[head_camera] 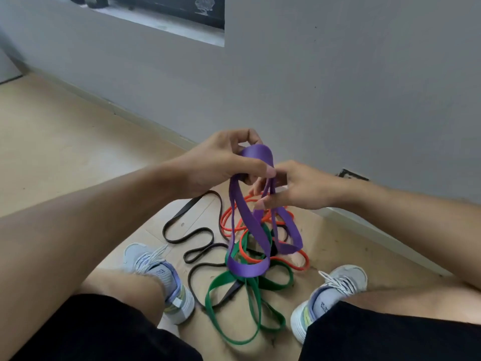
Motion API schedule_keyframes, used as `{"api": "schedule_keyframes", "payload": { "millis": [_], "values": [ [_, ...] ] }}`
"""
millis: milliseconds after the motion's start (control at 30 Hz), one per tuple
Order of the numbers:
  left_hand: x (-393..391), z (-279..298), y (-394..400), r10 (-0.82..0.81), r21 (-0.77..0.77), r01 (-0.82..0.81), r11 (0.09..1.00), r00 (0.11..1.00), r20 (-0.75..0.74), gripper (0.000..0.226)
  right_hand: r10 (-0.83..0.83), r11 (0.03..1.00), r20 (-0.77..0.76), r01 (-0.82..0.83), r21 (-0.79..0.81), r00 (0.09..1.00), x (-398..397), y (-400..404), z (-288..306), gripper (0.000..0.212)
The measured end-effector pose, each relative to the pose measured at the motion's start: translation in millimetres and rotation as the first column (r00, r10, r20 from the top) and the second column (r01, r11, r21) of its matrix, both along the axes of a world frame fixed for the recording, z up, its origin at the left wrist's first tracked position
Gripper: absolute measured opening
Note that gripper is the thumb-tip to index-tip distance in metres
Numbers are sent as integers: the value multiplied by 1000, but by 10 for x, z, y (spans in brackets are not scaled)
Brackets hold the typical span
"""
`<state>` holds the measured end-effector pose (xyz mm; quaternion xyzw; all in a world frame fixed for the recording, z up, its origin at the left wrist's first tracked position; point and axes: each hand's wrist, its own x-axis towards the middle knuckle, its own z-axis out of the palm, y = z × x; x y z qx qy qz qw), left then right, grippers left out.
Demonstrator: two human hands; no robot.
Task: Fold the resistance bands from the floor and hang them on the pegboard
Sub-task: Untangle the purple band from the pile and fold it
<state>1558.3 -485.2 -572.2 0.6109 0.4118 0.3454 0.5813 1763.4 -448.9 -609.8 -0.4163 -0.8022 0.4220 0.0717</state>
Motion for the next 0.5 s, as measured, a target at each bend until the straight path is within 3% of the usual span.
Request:
{"api": "schedule_keyframes", "payload": {
  "millis": [100, 267, 367, 433, 500],
  "values": [
    [-66, 87, 6, 67, 15, -68, 998, 994, 85, 26, -15, 1000, 35, 15, -5, 999, 30, 36, -51, 18],
    [-336, 115, 76, 151, 23, -154, 988, 983, 100, 22, -141, 979, 38, 133, 156, 989, 56, 114, 72, 38],
    [-458, 40, 118, 131, 93, -121, 988, 985, -113, 52, -211, 953, -100, 228, 198, 972, 97, 129, 234, 34],
    [-419, -14, 84, 92, 71, -75, 995, 959, -269, 74, -167, 964, -173, 198, 178, 971, 106, 99, 330, 28],
    [-306, -66, 39, 25, 54, -4, 999, 923, -384, 78, -85, 976, -167, 116, 183, 982, 65, 35, 382, 27]
  ]
}}
